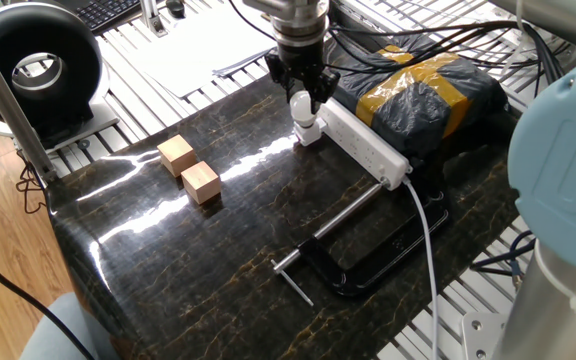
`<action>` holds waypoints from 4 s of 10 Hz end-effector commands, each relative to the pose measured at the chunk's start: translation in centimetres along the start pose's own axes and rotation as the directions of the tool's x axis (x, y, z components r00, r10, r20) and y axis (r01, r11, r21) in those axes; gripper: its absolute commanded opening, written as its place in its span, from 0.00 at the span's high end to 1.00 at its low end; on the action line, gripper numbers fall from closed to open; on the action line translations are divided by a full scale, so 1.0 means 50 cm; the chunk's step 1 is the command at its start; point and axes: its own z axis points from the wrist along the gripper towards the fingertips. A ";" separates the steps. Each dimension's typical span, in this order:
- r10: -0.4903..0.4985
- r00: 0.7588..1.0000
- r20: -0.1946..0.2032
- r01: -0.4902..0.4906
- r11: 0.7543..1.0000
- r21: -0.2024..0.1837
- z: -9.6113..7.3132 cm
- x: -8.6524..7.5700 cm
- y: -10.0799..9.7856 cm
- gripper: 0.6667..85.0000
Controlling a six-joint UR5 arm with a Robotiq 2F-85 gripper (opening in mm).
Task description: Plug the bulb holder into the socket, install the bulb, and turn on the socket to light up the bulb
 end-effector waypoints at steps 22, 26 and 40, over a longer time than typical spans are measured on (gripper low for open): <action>0.640 0.768 0.021 -0.640 0.766 0.053 -0.002 0.029 -0.018 0.87; 0.740 0.672 0.039 -0.741 0.669 0.064 -0.007 0.005 -0.024 0.88; 0.869 0.494 0.035 -0.869 0.493 0.038 -0.006 0.008 -0.018 0.87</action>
